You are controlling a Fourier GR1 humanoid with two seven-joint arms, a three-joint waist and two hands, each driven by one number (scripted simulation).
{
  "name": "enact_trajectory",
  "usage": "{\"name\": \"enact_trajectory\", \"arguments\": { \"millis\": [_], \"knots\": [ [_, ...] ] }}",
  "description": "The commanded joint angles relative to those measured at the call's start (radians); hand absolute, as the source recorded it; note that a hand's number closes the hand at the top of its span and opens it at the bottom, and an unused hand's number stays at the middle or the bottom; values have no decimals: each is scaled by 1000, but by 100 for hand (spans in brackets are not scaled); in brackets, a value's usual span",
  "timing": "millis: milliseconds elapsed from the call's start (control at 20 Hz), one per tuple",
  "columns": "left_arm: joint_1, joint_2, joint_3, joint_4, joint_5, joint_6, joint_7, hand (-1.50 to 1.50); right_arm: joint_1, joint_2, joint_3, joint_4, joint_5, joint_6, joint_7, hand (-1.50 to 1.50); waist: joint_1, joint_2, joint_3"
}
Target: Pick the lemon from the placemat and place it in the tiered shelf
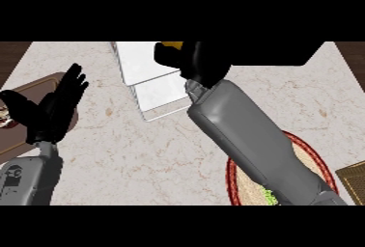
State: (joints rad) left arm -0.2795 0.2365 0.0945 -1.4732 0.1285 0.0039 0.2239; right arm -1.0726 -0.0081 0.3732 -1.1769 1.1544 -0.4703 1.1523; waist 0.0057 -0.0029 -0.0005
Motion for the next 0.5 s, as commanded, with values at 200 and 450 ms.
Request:
{"name": "enact_trajectory", "arguments": {
  "millis": [200,450],
  "knots": [
    [-1,-28,-31,-24,-32,30,27,0,71,4,-121,-73,112,-170,38,-150,-9,2,1],
    [44,-8,1,-44,-10,4,-3,0,131,8,-101,-287,-86,16,38,-150,-10,-3,1]
  ]
}}
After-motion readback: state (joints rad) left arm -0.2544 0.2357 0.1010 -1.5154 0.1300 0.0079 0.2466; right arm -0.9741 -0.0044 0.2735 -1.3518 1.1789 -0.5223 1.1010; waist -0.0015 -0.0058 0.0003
